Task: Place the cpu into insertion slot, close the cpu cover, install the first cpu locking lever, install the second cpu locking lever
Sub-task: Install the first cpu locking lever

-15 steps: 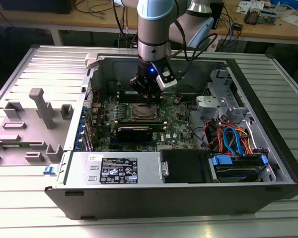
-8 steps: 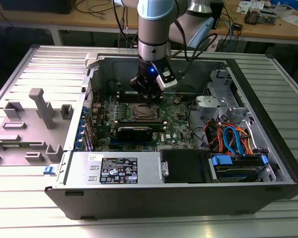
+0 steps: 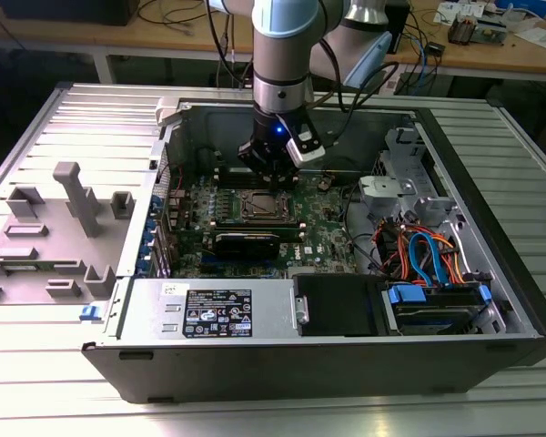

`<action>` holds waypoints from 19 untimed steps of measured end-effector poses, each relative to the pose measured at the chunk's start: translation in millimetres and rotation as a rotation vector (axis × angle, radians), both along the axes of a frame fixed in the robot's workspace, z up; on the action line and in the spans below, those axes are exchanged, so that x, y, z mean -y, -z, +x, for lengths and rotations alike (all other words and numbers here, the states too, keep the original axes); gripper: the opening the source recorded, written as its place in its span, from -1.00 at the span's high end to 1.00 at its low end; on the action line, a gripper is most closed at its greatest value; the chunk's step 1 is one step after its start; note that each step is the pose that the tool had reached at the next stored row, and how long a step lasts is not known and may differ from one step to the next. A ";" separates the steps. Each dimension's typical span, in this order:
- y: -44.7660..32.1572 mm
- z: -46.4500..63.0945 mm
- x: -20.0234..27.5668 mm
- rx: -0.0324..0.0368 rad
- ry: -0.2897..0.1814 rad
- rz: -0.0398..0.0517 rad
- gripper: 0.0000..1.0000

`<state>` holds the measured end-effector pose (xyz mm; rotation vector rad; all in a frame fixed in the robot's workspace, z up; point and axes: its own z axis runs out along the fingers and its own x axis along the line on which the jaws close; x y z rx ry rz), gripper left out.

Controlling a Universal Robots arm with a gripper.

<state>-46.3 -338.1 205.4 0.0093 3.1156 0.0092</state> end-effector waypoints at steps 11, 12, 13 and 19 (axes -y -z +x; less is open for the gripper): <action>3.9 0.0 0.0 -0.0001 0.000 -0.0022 0.79; 3.9 0.0 0.0 -0.0001 0.000 -0.0020 0.79; 3.9 0.0 0.0 0.0000 0.000 -0.0014 0.79; 3.9 0.0 0.0 0.0000 0.000 0.0050 0.79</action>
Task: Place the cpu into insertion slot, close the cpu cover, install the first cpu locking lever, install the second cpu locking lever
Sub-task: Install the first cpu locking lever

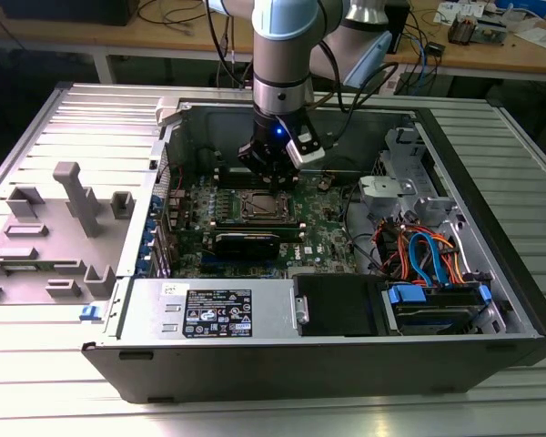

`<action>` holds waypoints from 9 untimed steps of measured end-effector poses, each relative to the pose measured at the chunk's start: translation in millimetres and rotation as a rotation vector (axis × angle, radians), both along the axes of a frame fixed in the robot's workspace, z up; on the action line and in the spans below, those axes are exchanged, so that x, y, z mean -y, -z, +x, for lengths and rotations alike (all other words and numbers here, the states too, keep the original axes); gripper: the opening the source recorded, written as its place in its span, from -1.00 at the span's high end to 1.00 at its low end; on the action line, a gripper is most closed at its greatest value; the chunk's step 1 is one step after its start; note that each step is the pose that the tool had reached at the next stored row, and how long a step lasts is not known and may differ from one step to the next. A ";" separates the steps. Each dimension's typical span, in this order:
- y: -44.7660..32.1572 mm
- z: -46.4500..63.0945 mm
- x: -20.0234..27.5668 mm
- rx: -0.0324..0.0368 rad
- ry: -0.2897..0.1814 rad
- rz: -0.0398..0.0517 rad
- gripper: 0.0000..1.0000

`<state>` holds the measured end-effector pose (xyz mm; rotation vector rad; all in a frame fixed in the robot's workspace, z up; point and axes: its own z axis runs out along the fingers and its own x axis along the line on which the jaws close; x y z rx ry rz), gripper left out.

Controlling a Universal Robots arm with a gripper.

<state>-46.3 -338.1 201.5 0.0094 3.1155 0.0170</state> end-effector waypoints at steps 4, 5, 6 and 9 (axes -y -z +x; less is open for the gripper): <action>-0.1 0.0 0.0 0.0001 0.000 0.0008 0.79; -0.2 0.0 0.0 0.0001 0.000 0.0010 0.79; -0.4 0.0 0.0 0.0001 0.000 0.0012 0.79; -1.1 0.0 0.0 0.0001 0.000 0.0025 0.79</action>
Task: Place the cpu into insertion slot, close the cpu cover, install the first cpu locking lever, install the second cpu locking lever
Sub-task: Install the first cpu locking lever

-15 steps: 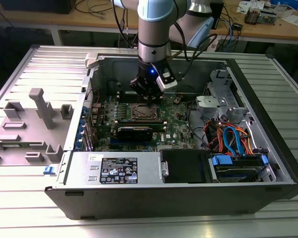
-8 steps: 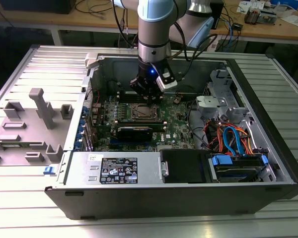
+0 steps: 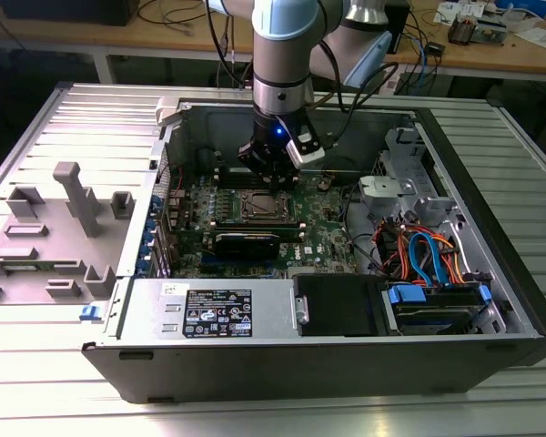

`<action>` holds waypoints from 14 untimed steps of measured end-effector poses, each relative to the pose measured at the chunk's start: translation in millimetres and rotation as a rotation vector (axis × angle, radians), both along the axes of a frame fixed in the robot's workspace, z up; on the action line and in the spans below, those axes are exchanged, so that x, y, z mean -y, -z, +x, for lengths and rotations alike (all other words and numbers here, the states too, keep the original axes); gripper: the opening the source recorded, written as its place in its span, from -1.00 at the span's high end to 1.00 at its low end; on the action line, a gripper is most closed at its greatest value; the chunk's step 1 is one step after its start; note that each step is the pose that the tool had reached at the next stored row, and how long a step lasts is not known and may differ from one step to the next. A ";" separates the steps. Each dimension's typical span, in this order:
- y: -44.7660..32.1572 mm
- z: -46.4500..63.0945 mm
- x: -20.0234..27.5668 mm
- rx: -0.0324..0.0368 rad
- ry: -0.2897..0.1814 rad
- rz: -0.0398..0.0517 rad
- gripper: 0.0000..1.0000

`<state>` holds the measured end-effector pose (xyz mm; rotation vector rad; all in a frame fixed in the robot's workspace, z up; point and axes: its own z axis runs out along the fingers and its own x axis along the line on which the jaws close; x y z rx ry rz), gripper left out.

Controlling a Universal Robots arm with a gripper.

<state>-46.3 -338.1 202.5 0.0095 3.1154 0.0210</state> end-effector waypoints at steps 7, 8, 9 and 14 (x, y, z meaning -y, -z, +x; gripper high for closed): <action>-1.1 0.0 0.1 -0.0003 0.000 0.0075 0.79; -1.0 0.0 0.0 -0.0001 0.000 0.0125 0.79; -0.7 0.0 -0.1 0.0001 0.000 0.0160 0.79; -0.4 0.0 0.0 -0.0001 0.000 0.0230 0.79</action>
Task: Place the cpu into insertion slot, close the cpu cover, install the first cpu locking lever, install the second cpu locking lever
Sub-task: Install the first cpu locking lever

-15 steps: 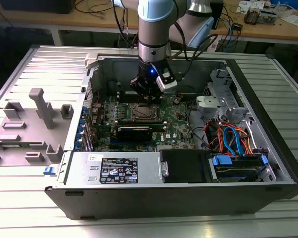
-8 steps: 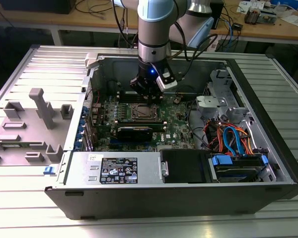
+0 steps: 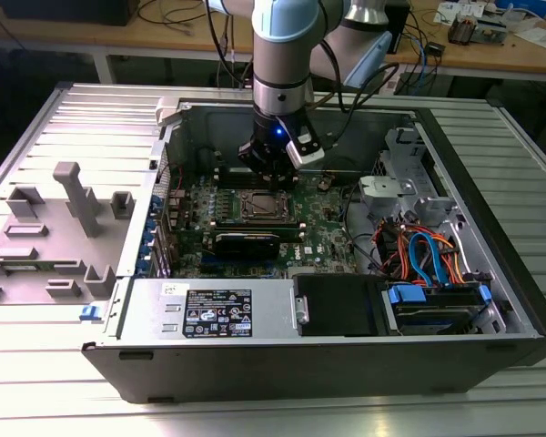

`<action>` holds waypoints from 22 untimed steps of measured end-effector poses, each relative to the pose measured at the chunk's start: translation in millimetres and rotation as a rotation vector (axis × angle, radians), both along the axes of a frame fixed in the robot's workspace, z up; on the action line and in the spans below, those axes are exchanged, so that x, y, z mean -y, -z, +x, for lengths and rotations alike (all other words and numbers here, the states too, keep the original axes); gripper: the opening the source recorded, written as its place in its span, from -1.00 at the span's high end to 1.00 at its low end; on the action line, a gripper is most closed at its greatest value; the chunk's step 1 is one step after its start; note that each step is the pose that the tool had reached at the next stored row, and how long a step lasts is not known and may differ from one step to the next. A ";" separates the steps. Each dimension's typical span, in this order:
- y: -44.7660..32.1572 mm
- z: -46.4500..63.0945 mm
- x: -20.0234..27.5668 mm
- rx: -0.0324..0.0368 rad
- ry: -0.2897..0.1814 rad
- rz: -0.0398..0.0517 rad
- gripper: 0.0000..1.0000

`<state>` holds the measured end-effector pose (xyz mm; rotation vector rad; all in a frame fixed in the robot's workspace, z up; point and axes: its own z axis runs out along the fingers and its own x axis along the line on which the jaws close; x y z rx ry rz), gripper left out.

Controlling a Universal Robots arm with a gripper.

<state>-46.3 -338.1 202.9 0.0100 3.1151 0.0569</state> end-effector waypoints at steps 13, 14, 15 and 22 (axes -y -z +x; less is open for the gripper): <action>-7.1 0.0 2.5 0.0000 0.000 -0.0034 0.79; -7.0 0.0 3.4 0.0000 0.000 -0.0034 0.79; -7.0 0.0 4.1 0.0001 0.000 -0.0033 0.79; -7.0 0.0 5.3 0.0000 0.000 -0.0034 0.79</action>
